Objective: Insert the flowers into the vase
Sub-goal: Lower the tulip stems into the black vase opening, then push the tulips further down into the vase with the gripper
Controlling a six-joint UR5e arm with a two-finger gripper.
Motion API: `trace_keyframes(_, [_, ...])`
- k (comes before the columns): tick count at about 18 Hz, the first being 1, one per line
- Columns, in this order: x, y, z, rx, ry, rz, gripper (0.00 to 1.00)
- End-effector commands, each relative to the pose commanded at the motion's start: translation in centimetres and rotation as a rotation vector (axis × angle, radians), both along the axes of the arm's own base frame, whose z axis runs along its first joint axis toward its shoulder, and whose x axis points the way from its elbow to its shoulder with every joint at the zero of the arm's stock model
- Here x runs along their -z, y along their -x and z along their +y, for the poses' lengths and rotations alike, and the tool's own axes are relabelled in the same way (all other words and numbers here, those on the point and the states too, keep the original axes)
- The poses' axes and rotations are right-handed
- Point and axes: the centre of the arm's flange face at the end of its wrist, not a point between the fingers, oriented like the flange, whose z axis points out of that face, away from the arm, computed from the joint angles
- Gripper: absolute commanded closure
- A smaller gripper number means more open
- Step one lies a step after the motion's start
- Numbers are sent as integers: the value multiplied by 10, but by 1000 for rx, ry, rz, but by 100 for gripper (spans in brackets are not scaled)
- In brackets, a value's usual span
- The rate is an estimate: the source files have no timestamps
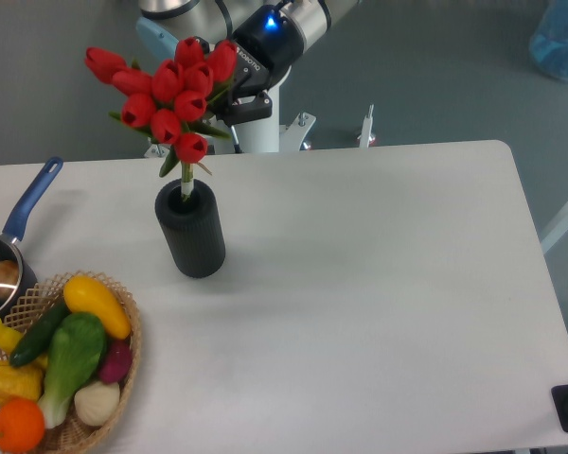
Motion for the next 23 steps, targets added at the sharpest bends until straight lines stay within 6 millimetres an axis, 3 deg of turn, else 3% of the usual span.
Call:
trace_keyframes(14, [27, -3, 8, 33, 5, -4, 100])
trace_keyframes(23, [71, -8, 10, 63, 49, 28, 100])
